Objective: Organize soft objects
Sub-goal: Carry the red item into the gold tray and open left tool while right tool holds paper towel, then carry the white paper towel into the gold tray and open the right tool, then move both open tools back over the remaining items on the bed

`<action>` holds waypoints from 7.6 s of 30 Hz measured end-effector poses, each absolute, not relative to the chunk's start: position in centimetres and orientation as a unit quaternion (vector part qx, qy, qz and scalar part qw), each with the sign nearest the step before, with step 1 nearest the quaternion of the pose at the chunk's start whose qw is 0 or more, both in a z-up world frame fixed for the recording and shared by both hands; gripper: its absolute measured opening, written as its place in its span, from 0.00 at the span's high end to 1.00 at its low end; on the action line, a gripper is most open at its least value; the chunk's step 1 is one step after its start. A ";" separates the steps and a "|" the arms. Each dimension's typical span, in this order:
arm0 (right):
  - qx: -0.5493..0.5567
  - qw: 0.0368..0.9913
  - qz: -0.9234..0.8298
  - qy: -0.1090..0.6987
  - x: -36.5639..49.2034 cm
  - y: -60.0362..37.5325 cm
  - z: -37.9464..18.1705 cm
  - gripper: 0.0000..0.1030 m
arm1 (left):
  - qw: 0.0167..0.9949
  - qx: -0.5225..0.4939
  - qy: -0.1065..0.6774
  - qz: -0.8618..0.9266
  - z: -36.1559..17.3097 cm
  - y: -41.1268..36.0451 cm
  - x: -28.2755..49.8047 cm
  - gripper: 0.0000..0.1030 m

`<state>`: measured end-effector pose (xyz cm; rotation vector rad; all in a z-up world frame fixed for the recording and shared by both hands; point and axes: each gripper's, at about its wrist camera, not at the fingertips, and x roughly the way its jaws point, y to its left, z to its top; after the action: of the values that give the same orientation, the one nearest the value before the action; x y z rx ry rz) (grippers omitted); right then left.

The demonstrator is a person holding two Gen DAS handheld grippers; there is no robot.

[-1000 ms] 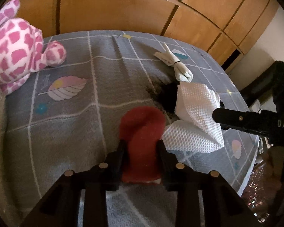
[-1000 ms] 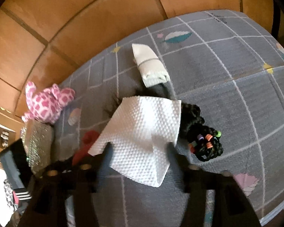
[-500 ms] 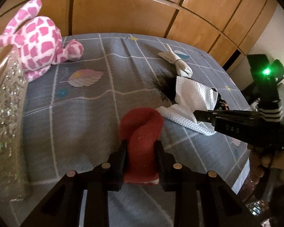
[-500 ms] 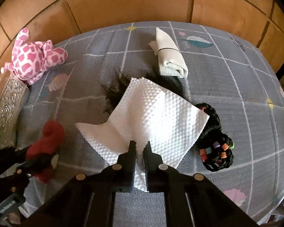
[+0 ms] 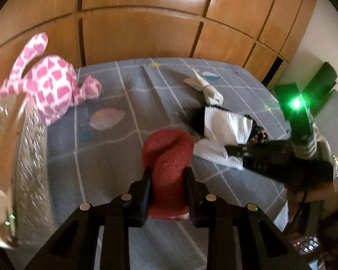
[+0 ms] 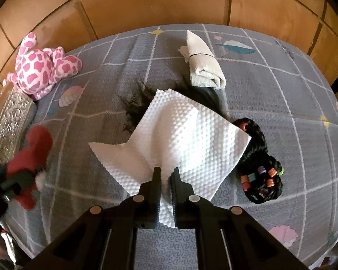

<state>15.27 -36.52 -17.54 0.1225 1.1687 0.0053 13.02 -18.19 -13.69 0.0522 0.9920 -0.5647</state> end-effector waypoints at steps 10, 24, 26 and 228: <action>0.043 0.834 0.002 0.551 15.4 -35.9 -17.2 0.94 | 0.869 0.025 0.432 -0.242 -9.1 -16.9 17.3 0.73; 0.028 0.835 0.001 0.549 15.2 -35.7 -17.0 0.93 | 0.920 -0.041 0.374 -0.109 -1.9 -3.8 24.6 0.73; 0.026 0.836 0.001 0.549 15.2 -35.6 -17.0 0.93 | 0.924 -0.053 0.371 -0.079 -1.5 -0.8 24.8 0.73; 0.317 0.838 -0.189 0.402 12.6 -50.3 -11.8 0.56 | 0.865 0.018 0.461 -0.197 -9.1 -17.1 13.0 0.00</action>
<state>12.60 -50.32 -11.75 0.6707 0.8509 -0.4000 13.04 -17.06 -9.14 0.0384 0.9659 -0.4134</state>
